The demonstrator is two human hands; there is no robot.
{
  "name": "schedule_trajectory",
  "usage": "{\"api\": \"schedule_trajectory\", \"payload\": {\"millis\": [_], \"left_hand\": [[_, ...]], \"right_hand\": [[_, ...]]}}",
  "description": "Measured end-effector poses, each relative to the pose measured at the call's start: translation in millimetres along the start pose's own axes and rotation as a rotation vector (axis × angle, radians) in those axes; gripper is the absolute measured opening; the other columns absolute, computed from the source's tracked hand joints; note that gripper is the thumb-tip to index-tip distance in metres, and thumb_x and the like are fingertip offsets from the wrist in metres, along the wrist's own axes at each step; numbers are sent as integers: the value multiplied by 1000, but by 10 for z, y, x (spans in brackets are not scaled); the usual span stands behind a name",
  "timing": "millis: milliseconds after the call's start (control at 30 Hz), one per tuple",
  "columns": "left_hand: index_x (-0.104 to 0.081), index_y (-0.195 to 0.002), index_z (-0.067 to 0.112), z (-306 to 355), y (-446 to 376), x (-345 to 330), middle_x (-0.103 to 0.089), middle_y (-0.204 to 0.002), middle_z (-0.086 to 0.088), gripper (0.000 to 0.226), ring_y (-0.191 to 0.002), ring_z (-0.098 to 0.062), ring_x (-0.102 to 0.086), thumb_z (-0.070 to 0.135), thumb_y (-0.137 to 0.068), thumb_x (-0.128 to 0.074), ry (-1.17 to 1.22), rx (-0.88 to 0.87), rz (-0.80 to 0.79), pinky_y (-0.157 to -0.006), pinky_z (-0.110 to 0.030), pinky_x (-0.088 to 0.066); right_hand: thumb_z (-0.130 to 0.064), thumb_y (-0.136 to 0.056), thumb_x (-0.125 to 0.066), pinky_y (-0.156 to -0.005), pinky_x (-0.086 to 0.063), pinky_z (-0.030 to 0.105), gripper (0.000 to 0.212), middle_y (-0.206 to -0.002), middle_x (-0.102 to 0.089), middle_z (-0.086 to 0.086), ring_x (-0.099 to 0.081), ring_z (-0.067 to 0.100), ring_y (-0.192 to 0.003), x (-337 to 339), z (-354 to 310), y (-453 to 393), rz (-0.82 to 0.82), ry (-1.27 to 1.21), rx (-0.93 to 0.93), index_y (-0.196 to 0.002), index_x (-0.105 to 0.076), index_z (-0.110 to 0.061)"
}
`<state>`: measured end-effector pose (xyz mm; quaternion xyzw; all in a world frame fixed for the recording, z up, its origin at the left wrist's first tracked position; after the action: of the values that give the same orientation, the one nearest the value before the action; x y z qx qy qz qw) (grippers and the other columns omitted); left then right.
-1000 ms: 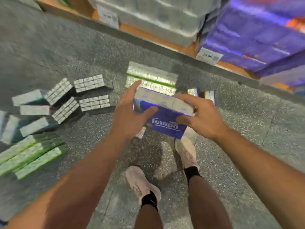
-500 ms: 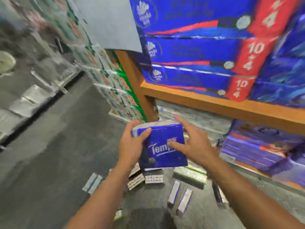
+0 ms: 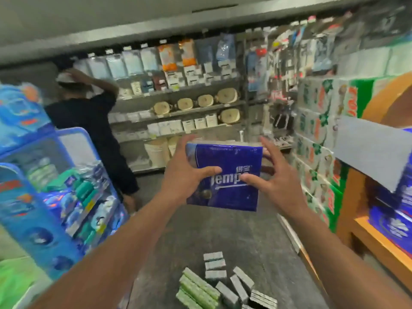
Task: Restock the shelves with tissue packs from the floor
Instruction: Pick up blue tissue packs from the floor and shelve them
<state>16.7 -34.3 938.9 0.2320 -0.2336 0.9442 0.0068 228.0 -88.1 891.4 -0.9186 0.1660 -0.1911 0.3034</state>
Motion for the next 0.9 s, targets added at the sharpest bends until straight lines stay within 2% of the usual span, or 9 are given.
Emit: {"api": "schedule_trajectory", "payload": {"millis": [67, 133, 233, 300, 367, 467, 600, 733, 900], "left_hand": [[-40, -128, 41, -121, 167, 565, -62, -106, 14, 85, -89, -3, -65, 35, -60, -91, -69, 25, 155, -77, -37, -59], [-40, -129, 40, -237, 411, 1123, -64, -106, 8, 86, -89, -11, -65, 39, -60, -90, -167, 58, 321, -83, -38, -56], [-40, -132, 38, -408, 882, 1989, -62, -114, 5, 88, -100, -20, -62, 40, -59, -90, -301, 128, 520, -88, -37, -51], [-42, -132, 38, -475, 1251, 2578, -61, -114, 4, 88, -102, -22, -62, 39, -58, -90, -359, 174, 645, -88, -37, -50], [-42, -133, 37, -492, 1640, 3164, -61, -112, 5, 89, -98, -19, -61, 39, -58, -90, -420, 205, 754, -82, -30, -47], [-39, -137, 36, -480, 2273, 4050, -59, -107, 5, 92, -95, -16, -58, 41, -60, -89, -500, 255, 896, -78, -26, -44], [-34, -139, 34, -430, 3073, 5064, -62, -122, 0, 94, -107, -21, -60, 44, -63, -88, -628, 299, 1009, -85, -32, -48], [-33, -143, 24, -365, 4040, 6178, -52, -137, -5, 97, -124, -25, -49, 44, -65, -87, -817, 323, 1187, -95, -31, -39], [-40, -138, 19, -302, 4861, 7196, -53, -133, -3, 89, -123, -21, -49, 45, -66, -86, -942, 364, 1329, -97, -30, -39]], "right_hand": [[-36, -73, -82, -85, -58, 33, 79, -119, -63, -7, -66, 10, -101, -510, -255, -105, -77, -57, 54, -139, -40, -39], [-35, -78, -80, -83, -58, 30, 75, -119, -63, -9, -64, 8, -102, -1072, -517, -120, -198, -106, 97, -140, -38, -37], [-39, -78, -79, -82, -51, 17, 92, -126, -59, -13, -59, 3, -103, -1937, -997, 18, -403, -173, 166, -151, -24, -33], [-36, -70, -87, -92, -52, 28, 107, -128, -59, -16, -62, 5, -107, -2498, -1405, 187, -517, -242, 231, -153, -19, -33], [-29, -64, -91, -93, -54, 39, 115, -126, -61, -18, -65, 7, -105, -3040, -1853, 385, -582, -299, 269, -152, -18, -38], [-23, -59, -93, -85, -57, 47, 116, -125, -63, -12, -69, 13, -99, -3820, -2631, 782, -632, -410, 320, -149, -21, -44], [-20, -57, -93, -77, -58, 48, 116, -122, -62, -15, -69, 16, -96, -4674, -3616, 1414, -637, -535, 363, -144, -23, -48], [-23, -61, -92, -81, -57, 48, 115, -124, -64, -8, -67, 22, -99, -5495, -4786, 2223, -684, -645, 473, -148, -20, -43], [-20, -64, -91, -90, -54, 40, 113, -127, -64, 1, -65, 22, -107, -6187, -5885, 2947, -715, -766, 555, -152, -21, -33]]}}
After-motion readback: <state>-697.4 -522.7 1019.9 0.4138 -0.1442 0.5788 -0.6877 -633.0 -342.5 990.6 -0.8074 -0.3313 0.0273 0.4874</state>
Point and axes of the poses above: each hand's wrist, its own y-axis away from the middle knuckle, its own x-axis out of the back of the hand, z = x × y, the point moved 1 cm from there along -y, towards the middle knuckle
